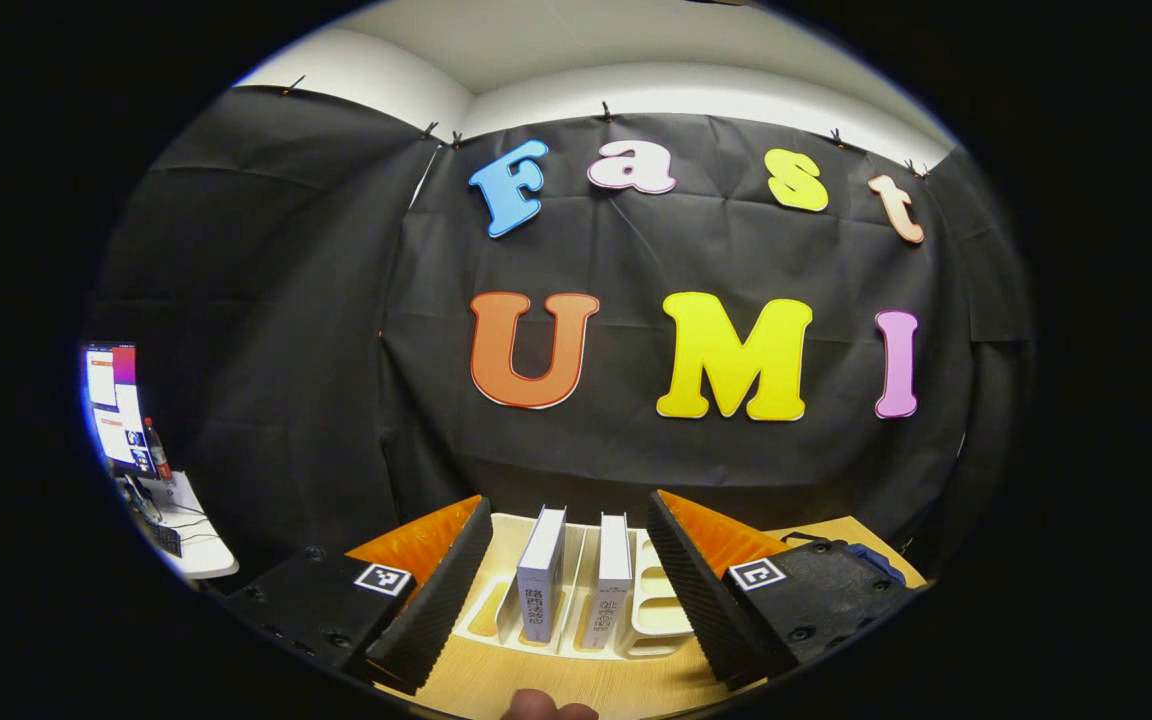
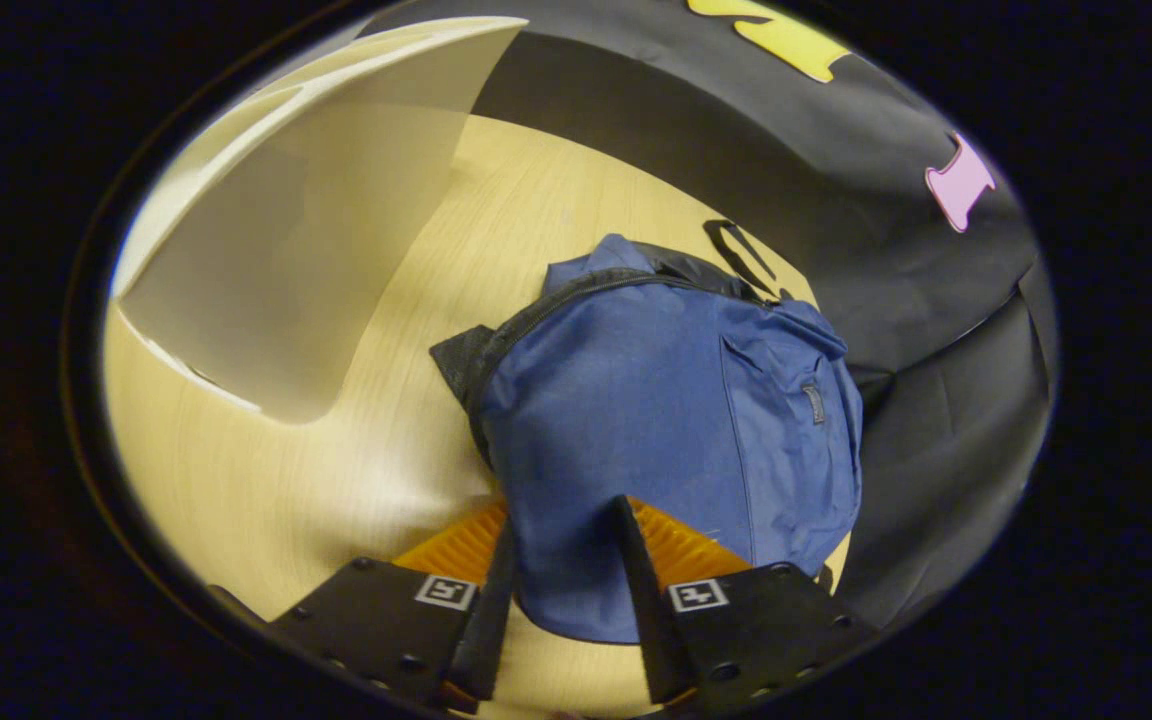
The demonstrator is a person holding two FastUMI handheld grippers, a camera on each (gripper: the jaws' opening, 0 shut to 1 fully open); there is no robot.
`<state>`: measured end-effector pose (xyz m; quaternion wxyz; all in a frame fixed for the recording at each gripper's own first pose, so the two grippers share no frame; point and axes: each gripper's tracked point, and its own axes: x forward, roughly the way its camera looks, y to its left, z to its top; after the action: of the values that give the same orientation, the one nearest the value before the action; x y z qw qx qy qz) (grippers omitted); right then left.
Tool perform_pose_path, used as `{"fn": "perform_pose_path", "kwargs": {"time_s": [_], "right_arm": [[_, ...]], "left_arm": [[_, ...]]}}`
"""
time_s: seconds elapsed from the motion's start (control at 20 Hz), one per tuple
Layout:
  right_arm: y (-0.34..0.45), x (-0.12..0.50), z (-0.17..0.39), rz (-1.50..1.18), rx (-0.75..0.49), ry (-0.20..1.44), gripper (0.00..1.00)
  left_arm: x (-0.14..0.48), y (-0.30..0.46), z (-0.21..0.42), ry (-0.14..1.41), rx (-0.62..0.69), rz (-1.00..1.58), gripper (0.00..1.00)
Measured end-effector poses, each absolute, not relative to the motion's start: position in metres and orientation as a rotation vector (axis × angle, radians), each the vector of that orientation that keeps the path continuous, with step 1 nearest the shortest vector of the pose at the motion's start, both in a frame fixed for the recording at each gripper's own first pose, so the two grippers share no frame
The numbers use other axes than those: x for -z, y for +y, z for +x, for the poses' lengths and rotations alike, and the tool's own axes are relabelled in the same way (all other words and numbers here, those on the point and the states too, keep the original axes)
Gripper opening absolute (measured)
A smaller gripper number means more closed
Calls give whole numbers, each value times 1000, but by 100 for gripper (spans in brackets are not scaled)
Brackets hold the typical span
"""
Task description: Open the schoolbag, grab two books from the bookshelf and put them into the schoolbag.
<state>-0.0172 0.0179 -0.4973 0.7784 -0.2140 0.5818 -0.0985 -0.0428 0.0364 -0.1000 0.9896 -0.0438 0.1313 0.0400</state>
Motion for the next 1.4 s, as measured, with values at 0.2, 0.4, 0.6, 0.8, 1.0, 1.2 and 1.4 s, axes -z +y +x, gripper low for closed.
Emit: {"fn": "perform_pose_path", "kwargs": {"time_s": [0.2, 0.4, 0.6, 0.8, 1.0, 1.2, 1.4], "right_arm": [[14, 485, -16, -401, 174, 1250, 7], [11, 474, -16, -315, 123, 1272, 1], [5, 442, -14, -203, 78, 1271, 1], [-17, 390, -3, -91, 73, 1241, 0], [-52, 343, 7, -52, 71, 1195, 0], [-88, 304, 14, -34, 89, 1156, 0], [-127, 279, 23, -55, 108, 1126, 0]], "left_arm": [[100, 33, -43, 264, -74, -106, 99], [105, 29, -44, 276, -63, -117, 99], [114, 19, -41, 306, -27, -116, 99], [131, 11, -34, 362, 2, -140, 99], [143, 2, -23, 421, 35, -177, 99], [158, 8, -5, 498, 47, -190, 99], [179, 11, 17, 641, 102, -226, 96]]}}
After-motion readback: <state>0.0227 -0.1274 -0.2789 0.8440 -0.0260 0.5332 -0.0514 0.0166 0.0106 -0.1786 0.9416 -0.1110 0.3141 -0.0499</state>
